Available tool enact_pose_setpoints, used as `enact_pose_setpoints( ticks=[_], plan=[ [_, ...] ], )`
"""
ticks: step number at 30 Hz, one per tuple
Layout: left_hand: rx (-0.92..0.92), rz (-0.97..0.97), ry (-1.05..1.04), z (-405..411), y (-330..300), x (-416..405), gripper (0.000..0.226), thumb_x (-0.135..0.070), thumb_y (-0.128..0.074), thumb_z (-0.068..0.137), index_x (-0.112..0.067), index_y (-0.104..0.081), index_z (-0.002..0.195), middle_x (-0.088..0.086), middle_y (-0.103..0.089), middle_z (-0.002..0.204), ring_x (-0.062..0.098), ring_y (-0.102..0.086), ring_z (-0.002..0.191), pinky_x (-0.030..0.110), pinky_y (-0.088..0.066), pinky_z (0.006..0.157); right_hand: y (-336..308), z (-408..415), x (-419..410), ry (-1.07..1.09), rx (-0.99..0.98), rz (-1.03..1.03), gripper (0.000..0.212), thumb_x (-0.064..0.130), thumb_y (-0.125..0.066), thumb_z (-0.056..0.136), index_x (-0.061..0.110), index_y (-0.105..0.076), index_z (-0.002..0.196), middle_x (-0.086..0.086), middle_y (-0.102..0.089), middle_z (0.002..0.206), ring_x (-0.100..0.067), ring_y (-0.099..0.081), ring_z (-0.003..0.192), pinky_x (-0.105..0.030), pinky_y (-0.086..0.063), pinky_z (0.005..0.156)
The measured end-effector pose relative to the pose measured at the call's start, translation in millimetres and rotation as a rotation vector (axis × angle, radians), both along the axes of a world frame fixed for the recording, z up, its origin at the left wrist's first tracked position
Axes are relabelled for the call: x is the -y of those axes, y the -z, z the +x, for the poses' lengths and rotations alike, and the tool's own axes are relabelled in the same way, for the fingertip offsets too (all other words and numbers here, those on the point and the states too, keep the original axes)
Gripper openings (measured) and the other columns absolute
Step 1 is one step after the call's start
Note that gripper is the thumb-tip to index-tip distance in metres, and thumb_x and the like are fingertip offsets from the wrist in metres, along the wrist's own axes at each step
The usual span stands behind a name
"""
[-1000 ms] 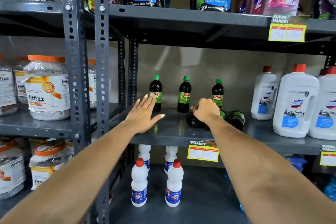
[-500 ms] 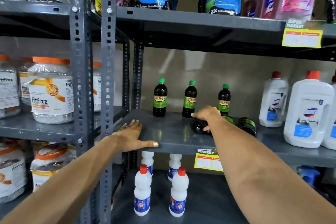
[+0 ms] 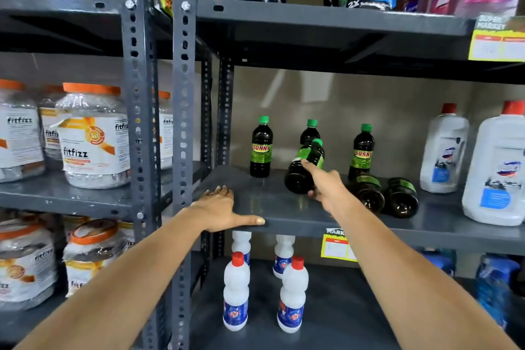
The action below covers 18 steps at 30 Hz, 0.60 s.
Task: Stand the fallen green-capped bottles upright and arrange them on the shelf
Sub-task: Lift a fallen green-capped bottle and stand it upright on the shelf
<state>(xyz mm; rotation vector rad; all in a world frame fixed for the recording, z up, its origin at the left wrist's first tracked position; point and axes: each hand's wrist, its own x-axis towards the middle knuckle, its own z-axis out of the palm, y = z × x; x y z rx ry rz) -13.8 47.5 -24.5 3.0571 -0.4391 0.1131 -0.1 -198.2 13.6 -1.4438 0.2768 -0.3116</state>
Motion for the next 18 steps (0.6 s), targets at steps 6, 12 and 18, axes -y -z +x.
enact_pose_setpoints(
  ticks=[6, 12, 18],
  plan=[
    [0.020, -0.031, 0.011, 0.8, -0.6, -1.4, 0.143, -0.105, -0.026, 0.049, -0.005, -0.013, 0.151, 0.015, -0.012, 0.160, 0.030, -0.017, 0.145, 0.044, -0.021, 0.116, 10.0, 11.8, -41.7, -0.226, 0.086, 0.026, 0.042, 0.017, -0.077, 0.081, 0.006, -0.063, 0.118, -0.010, -0.072, 0.111, -0.022, -0.066, 0.094, -0.023, -0.051, 0.049],
    [0.010, -0.016, 0.014, 0.7, 0.0, -0.7, 0.144, -0.104, -0.025, 0.049, -0.004, -0.010, 0.152, 0.015, -0.008, 0.160, 0.029, -0.012, 0.146, 0.044, -0.016, 0.118, 26.2, 26.3, -57.1, -0.147, 0.191, -0.351, 0.053, 0.019, -0.079, 0.079, 0.018, -0.049, 0.122, -0.004, -0.065, 0.116, -0.021, -0.064, 0.104, -0.028, -0.052, 0.061],
    [0.022, -0.028, 0.017, 0.0, -1.2, -0.6, 0.144, -0.105, -0.025, 0.048, -0.006, -0.010, 0.152, 0.015, -0.010, 0.160, 0.029, -0.016, 0.145, 0.044, -0.018, 0.117, 25.0, 34.2, -59.8, -0.196, 0.196, -0.386, 0.058, 0.008, -0.076, 0.079, 0.017, -0.046, 0.128, 0.000, -0.061, 0.113, -0.017, -0.056, 0.105, -0.031, -0.042, 0.088]
  ],
)
